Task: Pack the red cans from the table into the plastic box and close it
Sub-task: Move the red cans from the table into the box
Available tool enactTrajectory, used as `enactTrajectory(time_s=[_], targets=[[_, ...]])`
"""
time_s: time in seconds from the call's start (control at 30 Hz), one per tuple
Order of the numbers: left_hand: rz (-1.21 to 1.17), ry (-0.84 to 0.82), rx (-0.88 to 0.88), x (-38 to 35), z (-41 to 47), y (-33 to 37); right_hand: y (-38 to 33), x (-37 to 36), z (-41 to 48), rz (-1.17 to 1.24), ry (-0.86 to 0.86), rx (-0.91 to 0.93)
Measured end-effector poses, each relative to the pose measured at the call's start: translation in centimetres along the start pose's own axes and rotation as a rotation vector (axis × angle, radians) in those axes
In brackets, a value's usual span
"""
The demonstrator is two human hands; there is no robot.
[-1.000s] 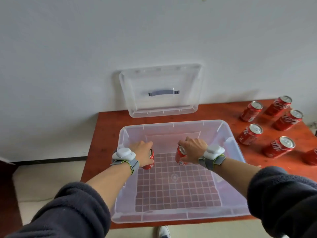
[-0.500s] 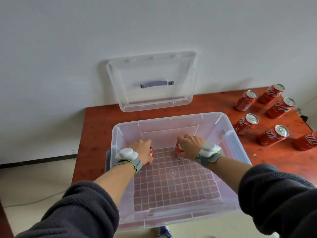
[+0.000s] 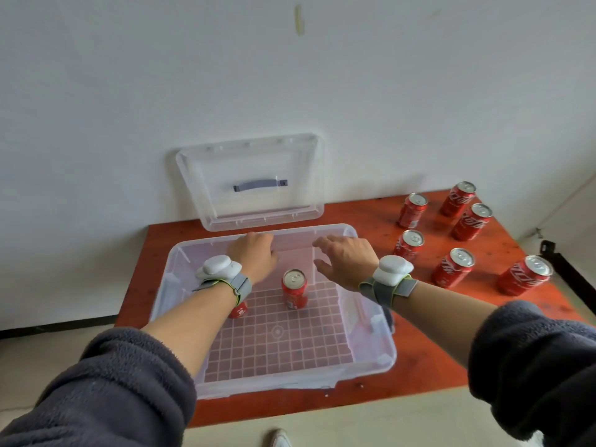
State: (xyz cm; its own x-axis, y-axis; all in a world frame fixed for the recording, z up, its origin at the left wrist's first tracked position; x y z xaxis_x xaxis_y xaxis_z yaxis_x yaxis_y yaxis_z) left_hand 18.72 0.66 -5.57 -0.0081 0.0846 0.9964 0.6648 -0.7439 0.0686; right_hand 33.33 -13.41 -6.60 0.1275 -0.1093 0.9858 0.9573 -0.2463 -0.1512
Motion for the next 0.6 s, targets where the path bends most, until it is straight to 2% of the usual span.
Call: enactTrajectory(time_s=[0.13,0.3,0.47,0.6], targets=[[-0.049,0.097,-0.046,2.1,0.4,8.6,5.3,4.2,-5.0,0.01,0.082,-0.014],[-0.125,0.132,-0.118,2.5,1.8,17.2,12.1,7.4,-10.4,-0.038,0.084,-0.104],[-0.102,0.048,-0.278,1.2,3.6,27.1,21.7,8.5,-15.7,-0.078,0.056,-0.308],[-0.077,-0.04,-0.35,-0.6,5.1,31.0,26.8,7.8,-17.6,-0.076,0.018,-0.45]])
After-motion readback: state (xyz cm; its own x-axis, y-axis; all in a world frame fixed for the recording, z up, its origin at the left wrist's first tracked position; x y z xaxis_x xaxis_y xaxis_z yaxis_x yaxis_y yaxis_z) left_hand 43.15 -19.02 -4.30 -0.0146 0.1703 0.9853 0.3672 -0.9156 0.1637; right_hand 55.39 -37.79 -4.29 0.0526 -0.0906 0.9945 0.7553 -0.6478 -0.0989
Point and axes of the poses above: each hand's wrist, its own z-axis towards the middle knuckle, its own x-axis out of the back of the hand, y = z × x, the point moved 1 cm from there along z, towards the middle knuckle, and after that the axes turned 3 degrees about -y, right-handed, at the moved point
